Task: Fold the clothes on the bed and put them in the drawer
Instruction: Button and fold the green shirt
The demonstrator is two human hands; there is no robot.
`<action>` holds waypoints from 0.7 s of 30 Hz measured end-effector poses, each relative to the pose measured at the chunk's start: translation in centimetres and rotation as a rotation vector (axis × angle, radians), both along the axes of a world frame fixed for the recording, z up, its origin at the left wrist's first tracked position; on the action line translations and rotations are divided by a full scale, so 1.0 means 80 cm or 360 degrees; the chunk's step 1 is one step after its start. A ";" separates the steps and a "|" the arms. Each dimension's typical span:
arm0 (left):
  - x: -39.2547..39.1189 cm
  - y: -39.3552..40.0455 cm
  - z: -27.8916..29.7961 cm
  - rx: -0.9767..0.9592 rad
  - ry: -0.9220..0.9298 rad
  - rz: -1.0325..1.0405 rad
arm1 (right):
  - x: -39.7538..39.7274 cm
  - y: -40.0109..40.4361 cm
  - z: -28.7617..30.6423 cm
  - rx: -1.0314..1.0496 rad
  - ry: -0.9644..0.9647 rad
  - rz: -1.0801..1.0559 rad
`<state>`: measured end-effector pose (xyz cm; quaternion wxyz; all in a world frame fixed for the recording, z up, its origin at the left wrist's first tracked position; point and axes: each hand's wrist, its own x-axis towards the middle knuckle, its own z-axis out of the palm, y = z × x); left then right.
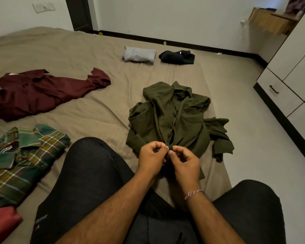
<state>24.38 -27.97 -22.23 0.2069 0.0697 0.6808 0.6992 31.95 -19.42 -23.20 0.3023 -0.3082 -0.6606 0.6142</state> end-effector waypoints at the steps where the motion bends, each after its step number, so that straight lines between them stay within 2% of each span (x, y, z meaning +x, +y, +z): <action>1: -0.001 0.001 0.000 -0.0007 0.0004 0.0014 | -0.001 0.000 0.000 -0.0008 0.0022 -0.0009; 8: 0.002 0.003 -0.003 0.0049 0.0012 0.0041 | 0.001 0.001 0.002 -0.0162 0.0159 -0.0138; 21: -0.001 0.001 -0.006 -0.0073 0.0026 -0.0099 | 0.003 0.003 -0.002 -0.0110 0.0078 -0.0033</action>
